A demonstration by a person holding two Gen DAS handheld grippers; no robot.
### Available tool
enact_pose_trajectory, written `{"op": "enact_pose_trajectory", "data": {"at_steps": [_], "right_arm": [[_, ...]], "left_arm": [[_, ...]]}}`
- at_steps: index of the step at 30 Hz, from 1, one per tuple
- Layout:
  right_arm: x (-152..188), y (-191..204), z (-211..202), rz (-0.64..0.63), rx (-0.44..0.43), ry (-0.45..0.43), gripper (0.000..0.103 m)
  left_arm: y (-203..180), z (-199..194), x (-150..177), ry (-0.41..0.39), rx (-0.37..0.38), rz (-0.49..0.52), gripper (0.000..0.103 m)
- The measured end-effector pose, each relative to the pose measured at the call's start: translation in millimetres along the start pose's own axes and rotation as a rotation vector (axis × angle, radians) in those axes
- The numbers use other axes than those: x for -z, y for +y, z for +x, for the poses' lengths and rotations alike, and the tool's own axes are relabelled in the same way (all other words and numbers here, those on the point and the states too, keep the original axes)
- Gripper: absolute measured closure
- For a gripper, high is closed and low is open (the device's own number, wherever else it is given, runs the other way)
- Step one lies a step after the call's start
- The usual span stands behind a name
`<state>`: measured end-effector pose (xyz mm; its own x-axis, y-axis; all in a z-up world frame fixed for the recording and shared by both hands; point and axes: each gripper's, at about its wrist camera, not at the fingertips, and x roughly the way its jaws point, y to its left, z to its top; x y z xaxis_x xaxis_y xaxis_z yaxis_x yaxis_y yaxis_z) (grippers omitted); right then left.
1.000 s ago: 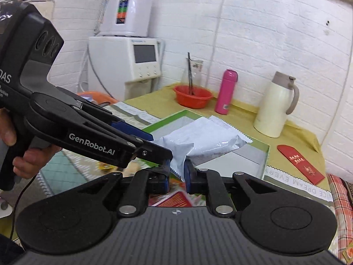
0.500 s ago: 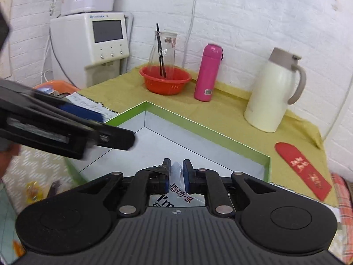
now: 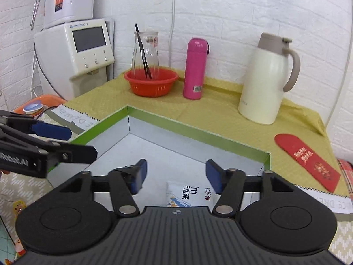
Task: Organize snacks
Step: 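Carry the white wrapper into the green box and open the right gripper, then grasp the brown jerky pouch with the right gripper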
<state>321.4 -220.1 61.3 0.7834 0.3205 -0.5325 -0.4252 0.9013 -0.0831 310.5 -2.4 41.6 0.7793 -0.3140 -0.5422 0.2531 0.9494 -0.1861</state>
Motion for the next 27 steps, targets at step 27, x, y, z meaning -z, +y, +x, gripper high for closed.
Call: {"op": "enact_pose_trajectory", "data": {"at_steps": [27], "right_arm": [[66.3, 26.3, -152.7, 0.078, -0.020, -0.059, 0.000]], "left_arm": [[-73.7, -116.3, 68.6, 0.011, -0.070, 0.164, 0.000]]}}
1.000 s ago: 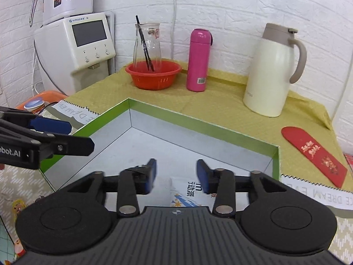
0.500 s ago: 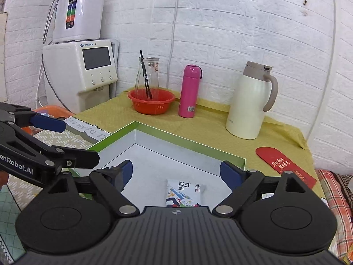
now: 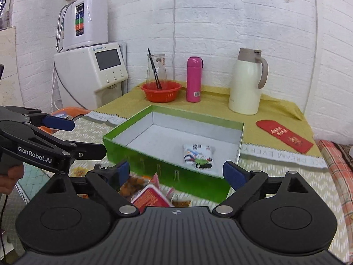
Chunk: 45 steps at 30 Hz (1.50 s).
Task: Organize snacks
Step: 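Grasp the brown jerky pouch with the right gripper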
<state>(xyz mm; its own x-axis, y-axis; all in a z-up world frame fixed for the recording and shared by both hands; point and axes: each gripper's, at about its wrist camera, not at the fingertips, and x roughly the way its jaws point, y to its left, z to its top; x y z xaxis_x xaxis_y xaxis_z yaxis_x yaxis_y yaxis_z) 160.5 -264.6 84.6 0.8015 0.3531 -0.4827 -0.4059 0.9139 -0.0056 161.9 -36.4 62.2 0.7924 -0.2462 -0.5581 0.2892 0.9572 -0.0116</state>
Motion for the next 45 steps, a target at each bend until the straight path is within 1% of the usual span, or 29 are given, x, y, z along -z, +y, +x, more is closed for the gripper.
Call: {"op": "enact_pose_trajectory", "data": {"at_steps": [2, 4, 7, 13, 17, 18, 21, 23, 25, 27, 28, 31, 34, 36, 38, 40, 41, 42, 43, 44, 45], "right_arm": [[17.8, 6.2, -9.6, 0.009, -0.011, 0.022, 0.000], [34.9, 13.0, -18.3, 0.015, -0.021, 0.036, 0.000], [62.8, 24.5, -31.7, 0.033, -0.056, 0.061, 0.000], [103.7, 42.4, -42.2, 0.103, -0.094, 0.127, 0.000], [116.8, 56.0, -42.0, 0.108, -0.095, 0.147, 0.000], [118.0, 59.0, -40.7, 0.105, -0.104, 0.152, 0.000], [122.9, 65.4, -37.2, 0.104, -0.149, 0.168, 0.000], [122.7, 68.1, -35.6, 0.104, -0.150, 0.168, 0.000], [122.1, 68.2, -35.2, 0.112, -0.146, 0.165, 0.000], [122.2, 66.4, -35.0, 0.127, -0.149, 0.166, 0.000], [122.5, 65.5, -34.6, 0.135, -0.148, 0.166, 0.000], [124.2, 62.4, -33.0, 0.172, -0.137, 0.166, 0.000], [124.4, 57.9, -32.3, 0.202, -0.124, 0.156, 0.000], [123.7, 54.8, -32.4, 0.214, -0.114, 0.151, 0.000], [123.8, 54.1, -33.5, 0.215, -0.117, 0.149, 0.003], [124.6, 54.4, -33.7, 0.222, -0.122, 0.152, 0.012], [125.0, 54.8, -33.3, 0.224, -0.124, 0.155, 0.015], [125.7, 55.1, -32.6, 0.226, -0.126, 0.159, 0.021], [126.6, 55.5, -31.7, 0.227, -0.128, 0.164, 0.027], [127.5, 56.0, -30.9, 0.228, -0.128, 0.170, 0.030], [128.3, 56.2, -29.9, 0.230, -0.130, 0.174, 0.037]], "left_arm": [[-1.4, -3.4, 17.9, 0.046, 0.025, 0.021, 0.001], [-0.7, -6.2, 35.0, 0.100, 0.068, 0.031, 0.001], [3.9, -11.8, 56.7, 0.163, 0.110, 0.021, 0.001], [16.9, -23.6, 89.0, 0.240, 0.138, -0.014, 0.001], [21.3, -25.7, 100.7, 0.280, 0.184, -0.059, 0.001], [20.9, -24.9, 100.9, 0.280, 0.190, -0.062, 0.003], [15.2, -18.4, 98.7, 0.288, 0.219, -0.047, 0.016], [11.0, -12.5, 97.2, 0.309, 0.241, -0.013, 0.034], [8.9, -6.5, 97.7, 0.327, 0.244, 0.004, 0.037], [11.1, -0.9, 98.7, 0.344, 0.244, -0.009, 0.037], [12.9, 1.6, 99.0, 0.355, 0.255, -0.020, 0.040], [14.2, 3.2, 99.8, 0.376, 0.297, -0.029, 0.055], [11.2, 2.0, 99.9, 0.375, 0.295, -0.008, 0.055], [11.5, 2.9, 100.3, 0.374, 0.293, -0.014, 0.056], [12.9, 3.9, 100.2, 0.369, 0.291, -0.029, 0.051], [13.8, 5.3, 100.2, 0.364, 0.293, -0.041, 0.047], [12.8, 5.6, 100.0, 0.363, 0.292, -0.034, 0.047], [11.2, 5.5, 100.1, 0.362, 0.292, -0.019, 0.048], [8.6, 5.0, 100.4, 0.361, 0.296, 0.001, 0.050], [6.3, 4.2, 100.9, 0.358, 0.299, 0.018, 0.054], [4.3, 3.5, 101.6, 0.357, 0.305, 0.033, 0.057]]}}
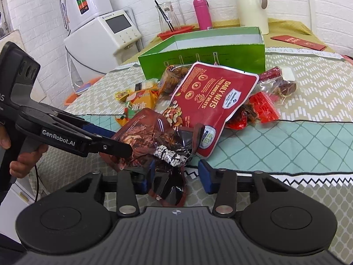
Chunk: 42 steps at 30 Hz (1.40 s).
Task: Organize snacks
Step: 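Grasp the brown jerky pouch with the right gripper, then carry the brown pouch into the green box and release it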
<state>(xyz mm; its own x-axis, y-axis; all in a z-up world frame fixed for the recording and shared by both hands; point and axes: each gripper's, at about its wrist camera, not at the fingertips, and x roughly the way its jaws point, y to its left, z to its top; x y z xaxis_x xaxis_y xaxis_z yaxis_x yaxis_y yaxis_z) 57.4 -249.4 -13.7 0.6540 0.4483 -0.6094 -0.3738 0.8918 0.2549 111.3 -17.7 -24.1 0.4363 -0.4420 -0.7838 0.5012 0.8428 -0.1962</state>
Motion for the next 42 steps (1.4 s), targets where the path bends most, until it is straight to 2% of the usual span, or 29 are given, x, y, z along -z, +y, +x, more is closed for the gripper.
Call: {"op": "enact_pose_trajectory", "data": {"at_steps": [3, 6, 8, 10, 14, 19, 24, 29, 35, 42], "right_arm": [[1.3, -0.2, 1.5, -0.005, 0.020, -0.014, 0.047], [-1.8, 1.3, -1.2, -0.004, 0.040, -0.022, 0.062], [-4.1, 4.2, -5.3, -0.029, 0.053, -0.034, 0.065], [-6.9, 6.4, -11.6, -0.059, 0.061, -0.045, 0.069], [-19.6, 10.5, -25.0, -0.095, 0.033, -0.094, 0.071], [-54.2, 12.6, -26.1, -0.144, 0.027, -0.174, 0.071], [-99.6, 7.7, -9.7, -0.178, 0.034, -0.233, 0.071], [-143.6, -4.2, 20.0, -0.152, 0.041, -0.252, 0.071], [-182.2, -24.6, 65.5, -0.140, 0.062, -0.235, 0.071], [-196.9, -58.9, 123.3, -0.059, 0.030, -0.129, 0.070]], "left_arm": [[-7.6, -0.8, 4.7, -0.029, -0.028, 0.044, 0.063], [-24.2, -4.2, 13.8, -0.079, -0.095, 0.110, 0.068], [-29.7, -10.6, 15.4, -0.102, -0.110, 0.122, 0.080], [-27.0, -18.8, 11.9, -0.124, -0.099, 0.098, 0.082], [-17.7, -34.8, -1.7, -0.171, -0.078, 0.046, 0.082], [-13.2, -55.1, -29.2, -0.287, -0.113, 0.035, 0.082], [6.0, -59.2, -69.1, -0.371, -0.144, -0.019, 0.082], [31.2, -50.5, -113.2, -0.439, -0.184, -0.069, 0.083], [69.3, -16.9, -161.7, -0.422, -0.193, -0.139, 0.084], [103.4, 35.4, -187.4, -0.331, -0.212, -0.191, 0.084]]}}
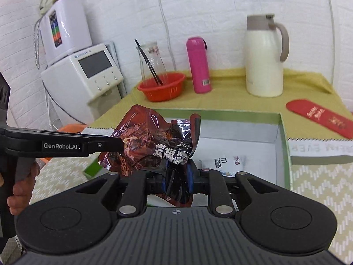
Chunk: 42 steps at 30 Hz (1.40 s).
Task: Organize snacks
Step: 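Carry the brown pouch into the green box and release it, then grasp the red Daily Nuts pouch with the right gripper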
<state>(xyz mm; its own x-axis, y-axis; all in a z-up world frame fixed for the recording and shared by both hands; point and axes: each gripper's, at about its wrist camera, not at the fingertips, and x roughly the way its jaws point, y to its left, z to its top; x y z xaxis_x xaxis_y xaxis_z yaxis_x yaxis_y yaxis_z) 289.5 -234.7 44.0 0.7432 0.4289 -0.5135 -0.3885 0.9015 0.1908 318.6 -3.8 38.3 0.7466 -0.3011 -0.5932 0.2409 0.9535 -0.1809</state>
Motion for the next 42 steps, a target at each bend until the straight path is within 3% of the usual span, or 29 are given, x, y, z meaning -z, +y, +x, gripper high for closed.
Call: {"op": "enact_pose_trajectory", "data": {"at_steps": [7, 9, 10, 11, 12, 14, 15, 17, 22, 33, 42], "right_arm": [[-0.2, -14.3, 37.6, 0.018, -0.010, 0.080, 0.068], [0.3, -14.4, 42.9, -0.005, 0.003, 0.087, 0.062], [0.7, -13.7, 45.0, -0.028, 0.010, 0.085, 0.058], [1.5, -12.1, 46.2, -0.054, 0.021, 0.085, 0.058], [2.7, -10.9, 46.8, -0.089, 0.034, 0.077, 0.055], [4.4, -9.4, 44.3, -0.129, 0.042, 0.070, 0.030], [4.7, -8.9, 41.6, -0.138, 0.040, 0.064, 0.002], [5.1, -7.7, 33.5, -0.154, 0.034, 0.029, 0.000], [4.7, -4.1, 16.3, -0.183, 0.064, -0.021, 0.000], [10.5, 7.0, -32.3, -0.150, 0.103, -0.050, 0.000], [41.2, 23.6, -89.5, -0.095, 0.122, -0.067, 0.000]], "left_arm": [[11.9, 35.6, 0.4, 0.054, -0.019, -0.013, 0.083], [13.5, 37.7, 0.9, 0.051, -0.007, -0.020, 0.076], [14.4, 36.8, 1.5, 0.044, 0.000, -0.032, 0.066], [14.8, 35.0, 1.7, 0.032, 0.007, -0.042, 0.048], [14.5, 31.5, 2.1, 0.008, 0.014, -0.047, 0.042], [10.8, 21.7, 2.8, -0.052, 0.000, -0.049, 0.030], [9.1, 17.6, 2.6, -0.071, -0.012, -0.047, 0.026], [4.6, 10.1, 0.6, -0.086, -0.052, -0.039, 0.010], [-6.7, -10.3, 2.5, -0.127, -0.134, 0.018, 0.010], [-24.5, -50.5, 18.7, -0.140, -0.119, 0.027, 0.010], [-43.9, -98.9, 51.9, -0.145, -0.067, 0.042, 0.010]]}}
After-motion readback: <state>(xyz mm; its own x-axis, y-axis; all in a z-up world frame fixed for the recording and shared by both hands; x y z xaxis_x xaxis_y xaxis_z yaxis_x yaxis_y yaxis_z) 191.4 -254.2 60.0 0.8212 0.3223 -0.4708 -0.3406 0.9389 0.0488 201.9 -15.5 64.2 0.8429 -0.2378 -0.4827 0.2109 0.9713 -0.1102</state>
